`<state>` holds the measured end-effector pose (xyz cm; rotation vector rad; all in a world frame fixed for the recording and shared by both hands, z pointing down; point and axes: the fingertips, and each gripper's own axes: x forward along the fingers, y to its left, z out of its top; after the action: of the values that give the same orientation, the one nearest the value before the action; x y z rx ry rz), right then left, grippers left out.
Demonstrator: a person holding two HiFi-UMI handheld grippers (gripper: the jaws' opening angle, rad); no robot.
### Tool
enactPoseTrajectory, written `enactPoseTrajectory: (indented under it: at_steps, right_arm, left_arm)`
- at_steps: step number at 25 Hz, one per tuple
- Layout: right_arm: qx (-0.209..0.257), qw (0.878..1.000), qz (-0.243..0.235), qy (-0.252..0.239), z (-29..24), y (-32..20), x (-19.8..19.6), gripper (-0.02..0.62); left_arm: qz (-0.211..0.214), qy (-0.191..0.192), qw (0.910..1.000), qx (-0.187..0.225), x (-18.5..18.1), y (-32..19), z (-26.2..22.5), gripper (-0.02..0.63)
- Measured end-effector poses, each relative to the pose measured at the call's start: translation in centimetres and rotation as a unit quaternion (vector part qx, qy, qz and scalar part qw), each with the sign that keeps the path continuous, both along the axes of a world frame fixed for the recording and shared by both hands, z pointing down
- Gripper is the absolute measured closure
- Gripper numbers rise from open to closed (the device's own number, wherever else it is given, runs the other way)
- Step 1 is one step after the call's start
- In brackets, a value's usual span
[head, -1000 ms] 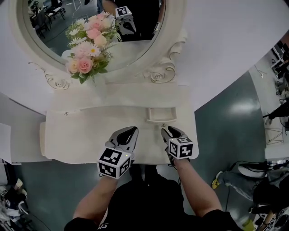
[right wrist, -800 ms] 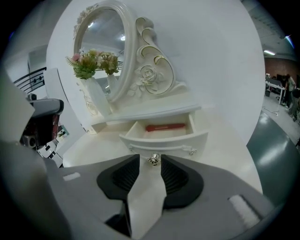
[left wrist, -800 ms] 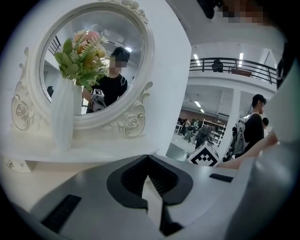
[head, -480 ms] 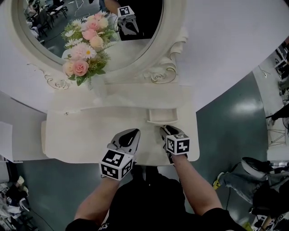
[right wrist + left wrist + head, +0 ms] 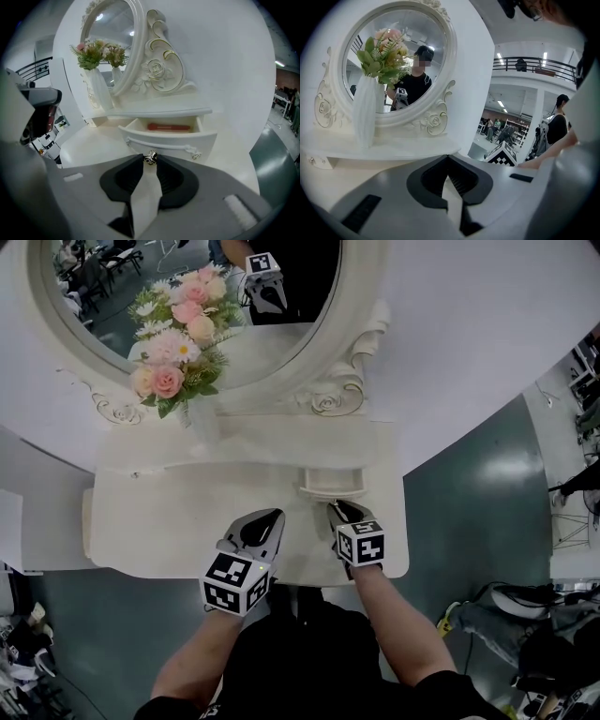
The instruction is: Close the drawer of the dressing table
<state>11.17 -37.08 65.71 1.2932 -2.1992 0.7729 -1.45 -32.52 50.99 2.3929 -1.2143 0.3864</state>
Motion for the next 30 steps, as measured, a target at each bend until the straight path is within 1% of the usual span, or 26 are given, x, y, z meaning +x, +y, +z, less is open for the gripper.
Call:
enactPoseTrajectory:
  at_steps: [7, 30]
  right_arm:
    - [0.006, 1.0, -0.001, -0.003, -0.8, -1.2, 0.3, 0.497]
    - [-0.001, 1.0, 0.001, -0.006, 0.6, -6.2, 0.0, 0.495]
  left_arm:
    - [-0.004, 0.002, 1.0, 0.003, -0.1, -0.2, -0.6, 0.598]
    - [-0.024, -0.001, 0.9997, -0.009, -1.2, -2.2, -0.6, 0.599]
